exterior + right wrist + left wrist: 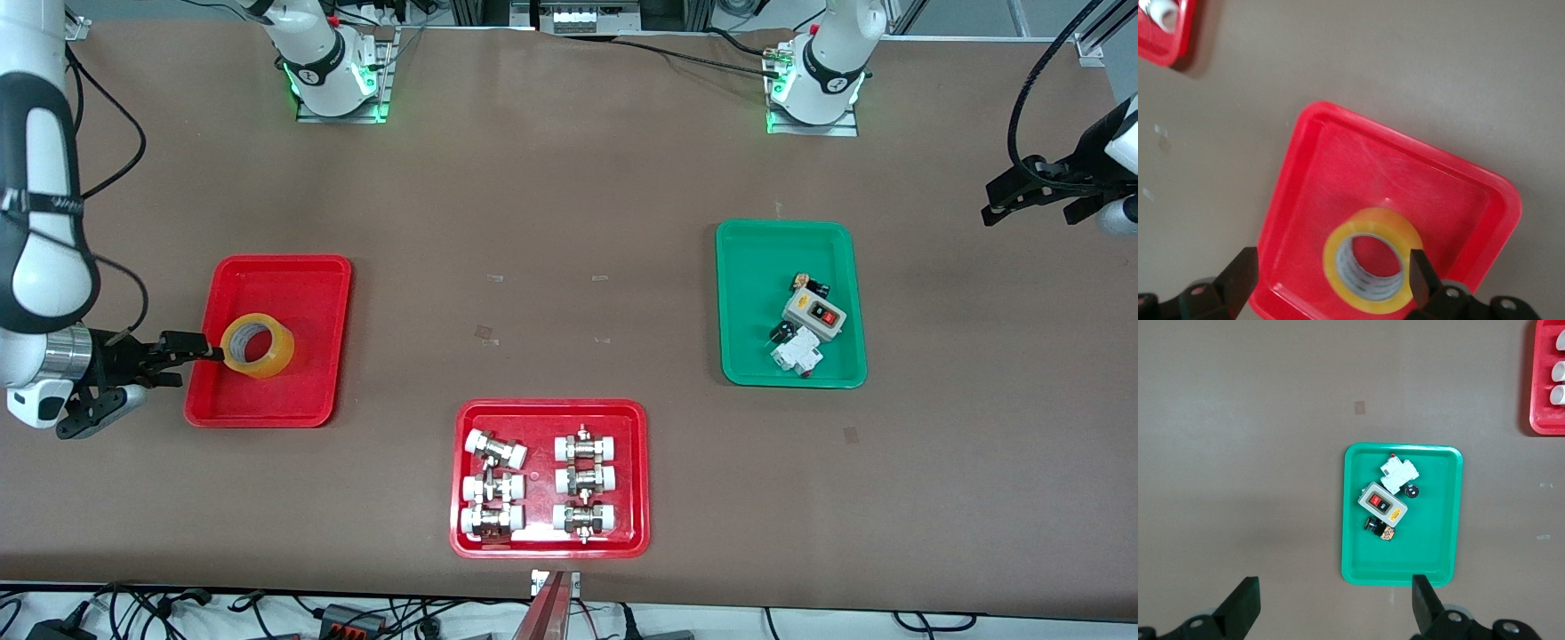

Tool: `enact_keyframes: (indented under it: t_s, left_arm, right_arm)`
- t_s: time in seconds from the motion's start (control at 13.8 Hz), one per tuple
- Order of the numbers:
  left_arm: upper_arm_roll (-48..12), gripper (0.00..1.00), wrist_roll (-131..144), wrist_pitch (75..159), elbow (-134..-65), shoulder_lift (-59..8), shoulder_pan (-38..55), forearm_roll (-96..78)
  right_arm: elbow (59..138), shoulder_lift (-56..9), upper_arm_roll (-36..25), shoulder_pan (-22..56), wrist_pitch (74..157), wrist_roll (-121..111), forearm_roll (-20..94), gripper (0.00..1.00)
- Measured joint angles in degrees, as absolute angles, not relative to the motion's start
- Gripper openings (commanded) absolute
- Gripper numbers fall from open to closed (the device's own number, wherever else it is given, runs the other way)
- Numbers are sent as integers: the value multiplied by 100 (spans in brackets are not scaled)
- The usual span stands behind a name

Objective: Left arm passes tape to right arm into tray
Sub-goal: 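Lower the tape into the red tray and open the right gripper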

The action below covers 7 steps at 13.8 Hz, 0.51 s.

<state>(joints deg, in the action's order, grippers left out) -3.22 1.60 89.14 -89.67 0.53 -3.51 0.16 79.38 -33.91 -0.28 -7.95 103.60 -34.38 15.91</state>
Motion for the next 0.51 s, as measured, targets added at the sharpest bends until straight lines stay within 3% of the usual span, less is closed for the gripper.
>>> enact_keyframes:
  t_s: [0.22,0.51]
  left_arm:
    - [-322,100,159,8911,-8967,52,-353,16]
    - [-321,100,156,8905,-8967,44,-357,16]
  right_arm:
    - [7853,-3204,-26,-583,10197,-2257,1521,100]
    - [7456,-3085,-22,-248,9373,-732,956,100]
